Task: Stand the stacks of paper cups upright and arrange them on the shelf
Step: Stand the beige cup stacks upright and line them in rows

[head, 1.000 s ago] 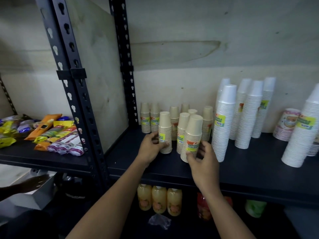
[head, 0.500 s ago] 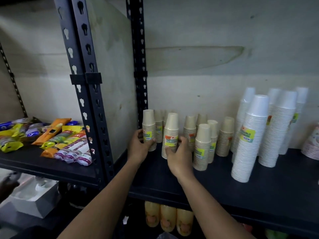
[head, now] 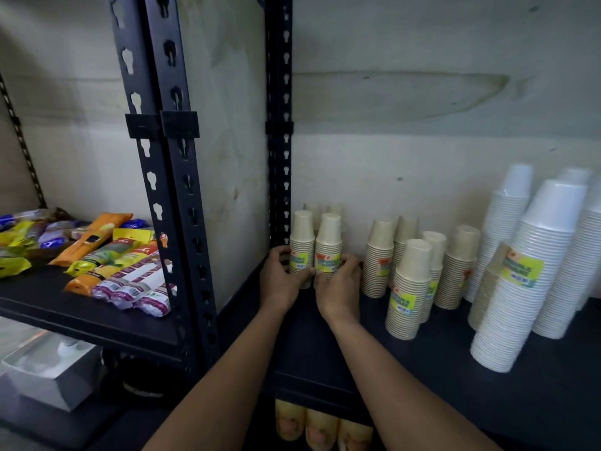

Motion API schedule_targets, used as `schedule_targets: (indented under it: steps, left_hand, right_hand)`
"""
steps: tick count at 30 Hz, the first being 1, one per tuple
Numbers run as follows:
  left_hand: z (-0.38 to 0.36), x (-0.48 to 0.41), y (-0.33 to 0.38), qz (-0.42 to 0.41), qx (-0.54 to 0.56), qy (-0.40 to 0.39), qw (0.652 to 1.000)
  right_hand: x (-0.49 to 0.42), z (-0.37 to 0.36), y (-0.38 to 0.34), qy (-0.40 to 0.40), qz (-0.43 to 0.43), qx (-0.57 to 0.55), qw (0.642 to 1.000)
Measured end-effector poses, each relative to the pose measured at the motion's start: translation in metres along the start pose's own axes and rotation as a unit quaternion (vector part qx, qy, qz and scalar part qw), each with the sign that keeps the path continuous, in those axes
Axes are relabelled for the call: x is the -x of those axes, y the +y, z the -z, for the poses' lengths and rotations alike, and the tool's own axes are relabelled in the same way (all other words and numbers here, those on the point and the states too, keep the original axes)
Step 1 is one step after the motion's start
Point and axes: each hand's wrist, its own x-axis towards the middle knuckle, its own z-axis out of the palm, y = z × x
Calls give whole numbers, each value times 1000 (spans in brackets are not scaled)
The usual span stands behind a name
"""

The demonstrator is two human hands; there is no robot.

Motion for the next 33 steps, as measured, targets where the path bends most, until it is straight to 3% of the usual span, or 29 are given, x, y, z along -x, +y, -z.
schedule_targets:
  steps: [6,15,33]
  left_hand:
    - [4,6,0,9,-4,-39,999]
    - [3,5,-4,7,-6,-33,999]
    - [3,3,-8,3,8,-29,1000]
  right_hand:
    - [-3,-2,5,22,5,-10,1000]
    - [-3,5,9,-32,-35,-20,999]
    - [-7,-1,13,-6,-40,-13,999]
